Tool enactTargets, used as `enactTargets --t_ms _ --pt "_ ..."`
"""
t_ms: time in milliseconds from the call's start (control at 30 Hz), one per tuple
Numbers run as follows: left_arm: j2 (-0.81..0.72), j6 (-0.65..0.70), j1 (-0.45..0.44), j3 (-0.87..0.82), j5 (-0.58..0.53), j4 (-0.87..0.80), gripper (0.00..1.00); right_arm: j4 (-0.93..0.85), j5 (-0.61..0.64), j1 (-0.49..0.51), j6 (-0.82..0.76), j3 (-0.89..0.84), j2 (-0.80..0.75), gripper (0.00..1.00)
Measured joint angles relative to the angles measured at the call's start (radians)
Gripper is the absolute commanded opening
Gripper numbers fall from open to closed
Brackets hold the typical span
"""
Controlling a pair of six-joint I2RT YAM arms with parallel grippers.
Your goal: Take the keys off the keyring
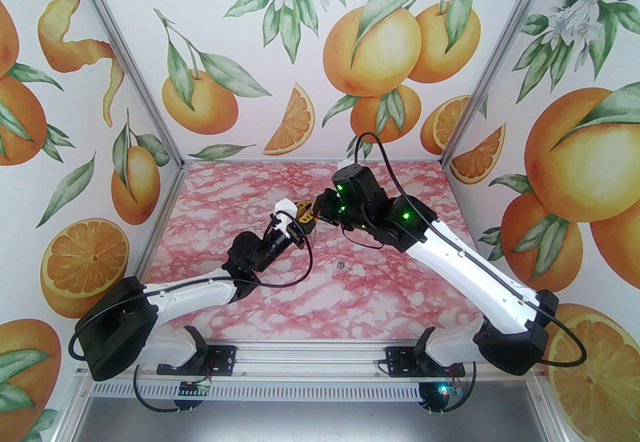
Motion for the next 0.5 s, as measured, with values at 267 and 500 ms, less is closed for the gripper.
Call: enactTargets --t_ms 267,500 --pt "0.013 -0.005 0.001 0.016 0.018 -0.012 0.18 0.011 0.008 0.0 0.0 -0.002 -0.004 0.0" --pt "0.018 -0.023 0.008 0.019 0.035 -0.02 0.09 0.018 0.015 0.0 0.0 -0.006 -0.008 0.0"
